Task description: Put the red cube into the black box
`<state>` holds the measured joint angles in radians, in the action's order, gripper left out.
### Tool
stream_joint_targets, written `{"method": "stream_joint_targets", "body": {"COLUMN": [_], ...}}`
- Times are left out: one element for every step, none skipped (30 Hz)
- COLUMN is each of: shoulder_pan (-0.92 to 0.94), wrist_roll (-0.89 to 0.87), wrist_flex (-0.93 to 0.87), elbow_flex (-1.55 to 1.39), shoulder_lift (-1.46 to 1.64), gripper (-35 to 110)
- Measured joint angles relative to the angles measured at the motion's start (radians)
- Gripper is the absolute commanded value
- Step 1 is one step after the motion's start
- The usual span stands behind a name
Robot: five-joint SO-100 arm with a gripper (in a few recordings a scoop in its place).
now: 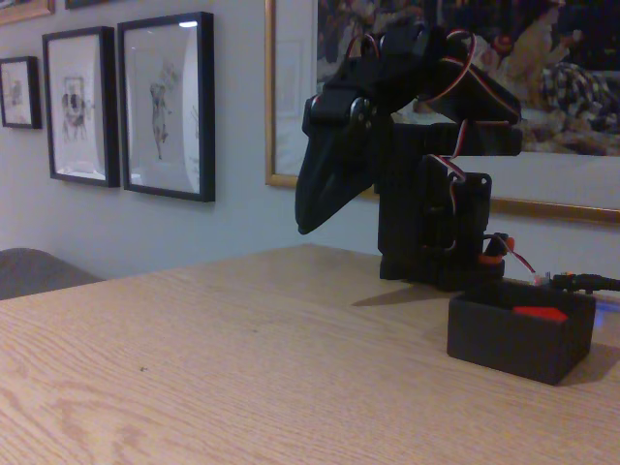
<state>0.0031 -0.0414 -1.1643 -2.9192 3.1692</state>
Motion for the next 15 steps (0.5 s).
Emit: {"method": "stream_joint_targets", "body": {"shoulder_pan": [-0.003,-0.003,-0.002,-0.002,-0.002,-0.002,-0.002,-0.002,-0.002,-0.002,-0.002,-0.002,-0.002,-0.002,-0.002], "wrist_roll": [0.0,0.0,0.0,0.0,0.0,0.0,0.0,0.0,0.0,0.0,0.0,0.0,0.0,0.0,0.0], "wrist_flex": [-0.002,-0.003,-0.003,-0.003,-0.003,-0.003,-0.003,-0.003,-0.003,-0.002,0.003,0.003,0.003,0.003,0.003], "elbow_flex": [0.0,0.0,0.0,0.0,0.0,0.0,0.0,0.0,0.0,0.0,0.0,0.0,0.0,0.0,0.0], "shoulder_lift": [0.0,0.002,0.003,0.003,0.003,0.003,0.003,0.003,0.003,0.0,-0.005,-0.005,-0.005,-0.005,-0.005], "gripper": [-6,-6,-6,-6,-6,-6,-6,-6,-6,-6,-6,-6,-6,-6,-6]}}
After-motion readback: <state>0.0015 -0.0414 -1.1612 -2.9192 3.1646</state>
